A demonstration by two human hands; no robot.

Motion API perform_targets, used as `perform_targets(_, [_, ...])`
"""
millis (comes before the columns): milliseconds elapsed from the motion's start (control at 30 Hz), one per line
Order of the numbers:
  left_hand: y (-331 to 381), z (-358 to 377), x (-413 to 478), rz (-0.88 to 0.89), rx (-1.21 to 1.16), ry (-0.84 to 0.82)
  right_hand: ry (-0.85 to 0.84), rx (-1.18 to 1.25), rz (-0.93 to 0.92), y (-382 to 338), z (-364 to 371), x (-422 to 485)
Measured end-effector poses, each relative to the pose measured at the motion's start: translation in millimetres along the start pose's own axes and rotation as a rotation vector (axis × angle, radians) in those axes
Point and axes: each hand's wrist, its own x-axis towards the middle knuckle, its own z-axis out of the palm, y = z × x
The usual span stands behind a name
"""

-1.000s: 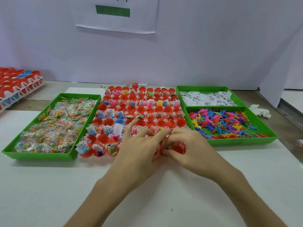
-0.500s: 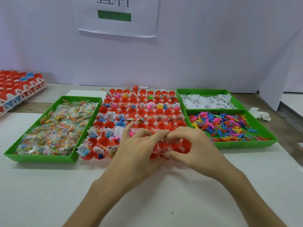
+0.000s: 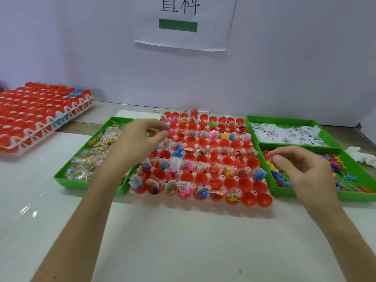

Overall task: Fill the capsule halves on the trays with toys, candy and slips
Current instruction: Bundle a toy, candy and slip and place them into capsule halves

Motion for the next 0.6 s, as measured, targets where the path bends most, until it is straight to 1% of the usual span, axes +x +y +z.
perform_targets(100, [-34, -13, 20, -0.16, 0.117, 0.042, 0.023, 0.032, 0.014, 3, 1, 1])
perform_targets(167, [-53, -14, 28, -0.251, 0.199, 0.011, 0.025, 0.036, 0.018, 4, 2, 1])
perform_targets(233, [-65, -12, 31, -0.307, 0.216, -0.013, 0.023, 0.037, 0.024, 5, 2, 1])
perform_targets(300, [-71, -10, 32, -0.301, 0.234, 0.019, 0.024, 0.037, 0.027, 7, 1, 2])
perform_targets(367, [-73, -8, 30, -0.275, 0.219, 0.097, 0.035, 0.026, 0.034, 8, -1, 5])
perform_targets(433, [-76, -7, 27, -0.258, 0.16, 0.177, 0.081, 0.004, 0.052, 8, -5, 11])
perform_targets(533, [-74, -10, 26, -0.2, 0.085, 0.303, 0.173, -0.113, 0.087, 12, -13, 28])
perform_targets(600, [-63, -14, 25, -0.154, 0.013, 0.365, 0.178, -0.203, 0.106, 17, -16, 44])
